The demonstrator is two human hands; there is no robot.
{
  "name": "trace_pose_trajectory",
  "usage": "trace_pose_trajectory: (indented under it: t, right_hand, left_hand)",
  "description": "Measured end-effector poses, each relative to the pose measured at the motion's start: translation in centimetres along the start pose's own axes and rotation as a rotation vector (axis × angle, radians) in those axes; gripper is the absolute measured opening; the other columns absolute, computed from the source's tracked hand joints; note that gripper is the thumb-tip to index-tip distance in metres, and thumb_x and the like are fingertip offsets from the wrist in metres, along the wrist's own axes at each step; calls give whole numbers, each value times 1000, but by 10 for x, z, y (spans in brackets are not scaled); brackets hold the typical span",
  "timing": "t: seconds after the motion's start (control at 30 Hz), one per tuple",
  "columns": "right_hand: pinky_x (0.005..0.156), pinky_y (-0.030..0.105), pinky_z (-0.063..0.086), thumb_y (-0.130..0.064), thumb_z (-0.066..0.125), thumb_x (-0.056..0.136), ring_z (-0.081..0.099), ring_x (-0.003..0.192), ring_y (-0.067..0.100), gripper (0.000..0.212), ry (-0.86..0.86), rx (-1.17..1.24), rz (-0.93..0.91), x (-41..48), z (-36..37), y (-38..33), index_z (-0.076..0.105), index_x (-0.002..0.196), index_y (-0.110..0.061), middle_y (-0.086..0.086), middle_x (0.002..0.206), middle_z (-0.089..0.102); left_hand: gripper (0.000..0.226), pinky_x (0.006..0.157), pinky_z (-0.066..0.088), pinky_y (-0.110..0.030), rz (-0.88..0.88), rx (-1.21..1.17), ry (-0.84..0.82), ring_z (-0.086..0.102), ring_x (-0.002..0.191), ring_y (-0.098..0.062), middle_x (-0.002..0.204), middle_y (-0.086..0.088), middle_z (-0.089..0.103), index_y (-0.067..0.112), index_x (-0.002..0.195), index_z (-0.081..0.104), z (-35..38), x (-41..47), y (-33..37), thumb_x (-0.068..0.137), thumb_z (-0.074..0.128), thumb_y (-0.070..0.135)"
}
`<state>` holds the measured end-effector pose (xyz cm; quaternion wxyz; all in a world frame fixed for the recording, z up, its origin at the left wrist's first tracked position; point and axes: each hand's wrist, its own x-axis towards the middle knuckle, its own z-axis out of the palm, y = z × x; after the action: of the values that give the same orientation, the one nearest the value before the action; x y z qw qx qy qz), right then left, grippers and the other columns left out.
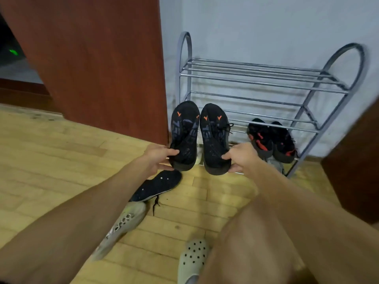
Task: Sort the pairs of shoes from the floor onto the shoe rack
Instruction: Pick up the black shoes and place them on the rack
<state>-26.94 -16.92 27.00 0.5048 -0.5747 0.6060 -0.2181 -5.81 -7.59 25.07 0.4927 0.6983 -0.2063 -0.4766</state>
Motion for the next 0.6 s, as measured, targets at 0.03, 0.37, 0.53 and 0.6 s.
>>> trace_pose_trajectory:
  t: [0.03, 0.37, 0.53, 0.6]
  right_hand:
    - [73, 53, 60, 3, 71, 78, 70, 81, 42, 11, 10, 38, -1, 9, -9, -2, 62, 75, -3, 18, 89, 68]
    - [75, 43, 60, 2, 70, 83, 69, 81, 32, 13, 20, 290, -54, 118, -49, -47, 62, 79, -8, 7, 77, 64]
    - [77, 46, 60, -2, 70, 84, 71, 89, 37, 15, 16, 237, -105, 180, -54, -74, 61, 78, -12, 12, 91, 65]
    - [77, 46, 61, -4, 70, 84, 72, 84, 36, 25, 17, 170, -119, 204, -54, -78, 56, 68, -16, 13, 87, 66]
  left_hand:
    - [37, 56, 59, -37, 11, 18, -14, 69, 83, -28, 111, -16, 68, -3, 115, 60, 9, 7, 8, 81, 72, 7]
    - [28, 48, 57, -34, 95, 79, 32, 69, 77, -30, 101, -17, 67, -5, 104, 60, 75, 99, 99, 81, 73, 6]
    - [23, 59, 58, -40, 127, 80, 49, 68, 82, -32, 104, -17, 65, 0, 101, 56, 95, 157, 134, 83, 69, 4]
    - [20, 58, 58, -40, 143, 111, 66, 68, 74, -29, 103, -18, 65, 1, 99, 55, 100, 176, 142, 84, 69, 5]
